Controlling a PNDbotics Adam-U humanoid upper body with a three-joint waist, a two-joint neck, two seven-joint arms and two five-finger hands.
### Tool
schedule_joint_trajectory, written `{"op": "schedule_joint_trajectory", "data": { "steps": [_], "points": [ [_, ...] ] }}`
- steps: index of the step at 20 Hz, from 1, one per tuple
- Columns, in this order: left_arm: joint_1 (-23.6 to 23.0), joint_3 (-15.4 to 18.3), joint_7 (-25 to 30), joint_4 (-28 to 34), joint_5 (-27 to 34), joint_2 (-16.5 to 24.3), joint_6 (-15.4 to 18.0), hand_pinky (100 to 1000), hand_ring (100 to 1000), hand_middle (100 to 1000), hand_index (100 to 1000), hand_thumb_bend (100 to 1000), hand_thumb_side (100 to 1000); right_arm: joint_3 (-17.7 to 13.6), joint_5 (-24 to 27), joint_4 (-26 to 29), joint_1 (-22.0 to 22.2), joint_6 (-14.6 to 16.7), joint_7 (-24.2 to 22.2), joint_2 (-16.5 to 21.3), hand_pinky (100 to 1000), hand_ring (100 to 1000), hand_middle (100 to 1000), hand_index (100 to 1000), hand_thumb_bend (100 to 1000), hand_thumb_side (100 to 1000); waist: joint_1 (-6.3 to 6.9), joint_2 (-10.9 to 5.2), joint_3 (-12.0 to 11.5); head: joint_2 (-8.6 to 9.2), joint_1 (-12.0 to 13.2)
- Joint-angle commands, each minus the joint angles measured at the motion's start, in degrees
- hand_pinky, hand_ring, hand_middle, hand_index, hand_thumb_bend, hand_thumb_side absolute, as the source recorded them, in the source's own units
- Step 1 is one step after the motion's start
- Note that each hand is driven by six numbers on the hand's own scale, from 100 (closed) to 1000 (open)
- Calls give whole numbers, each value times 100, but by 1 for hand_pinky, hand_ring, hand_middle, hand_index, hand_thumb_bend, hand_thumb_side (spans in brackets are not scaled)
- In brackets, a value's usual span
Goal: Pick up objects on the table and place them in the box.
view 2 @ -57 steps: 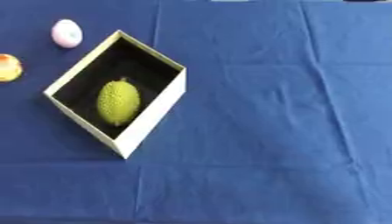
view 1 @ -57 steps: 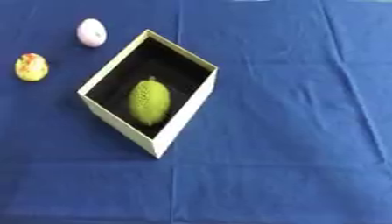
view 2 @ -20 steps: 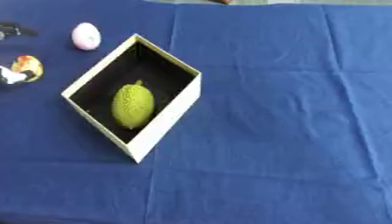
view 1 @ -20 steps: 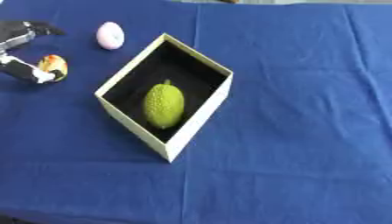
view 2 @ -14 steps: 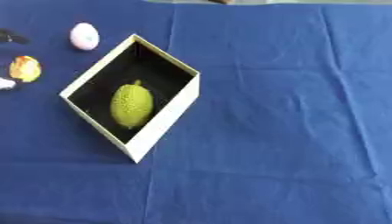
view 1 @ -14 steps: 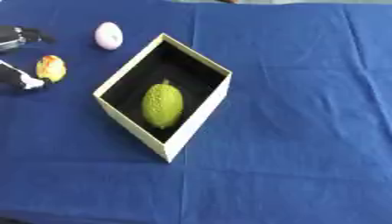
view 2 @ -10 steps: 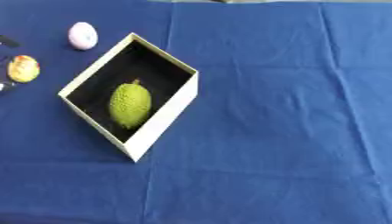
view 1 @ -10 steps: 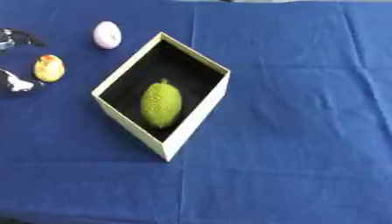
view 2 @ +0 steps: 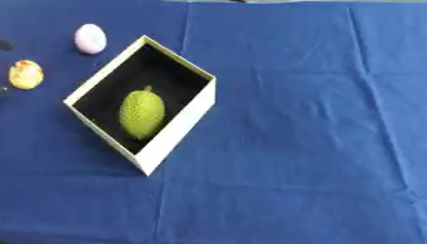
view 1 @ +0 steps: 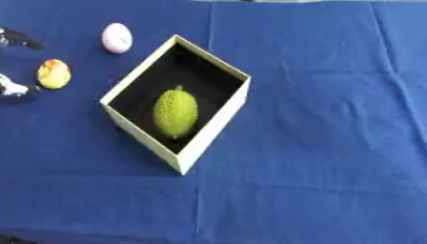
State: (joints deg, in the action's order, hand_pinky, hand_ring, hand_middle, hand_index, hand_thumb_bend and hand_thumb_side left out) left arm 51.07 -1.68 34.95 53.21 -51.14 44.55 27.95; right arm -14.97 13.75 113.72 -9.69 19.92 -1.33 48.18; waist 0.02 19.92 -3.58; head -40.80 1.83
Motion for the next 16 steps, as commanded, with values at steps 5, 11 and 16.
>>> {"op": "schedule_joint_trajectory", "data": {
  "steps": [5, 11, 16],
  "points": [
    [153, 135, 7, 85, -68, 14, -176, 910, 916, 847, 965, 473, 506, -75, -50, 87, 2, -135, -125, 34, 890, 851, 443, 735, 100, 516, 13, -131, 13, 58, 43],
    [148, 116, 46, -18, -197, -33, -174, 908, 915, 846, 963, 478, 508, -82, -20, 87, -3, -135, -137, 18, 890, 851, 443, 735, 100, 516, 15, -130, 34, 55, 53],
    [128, 98, 53, -111, -394, -40, -221, 904, 911, 844, 960, 491, 491, -82, -11, 87, 13, -150, -161, -5, 891, 851, 442, 734, 100, 516, 16, -130, 46, 65, 68]
  ]
}}
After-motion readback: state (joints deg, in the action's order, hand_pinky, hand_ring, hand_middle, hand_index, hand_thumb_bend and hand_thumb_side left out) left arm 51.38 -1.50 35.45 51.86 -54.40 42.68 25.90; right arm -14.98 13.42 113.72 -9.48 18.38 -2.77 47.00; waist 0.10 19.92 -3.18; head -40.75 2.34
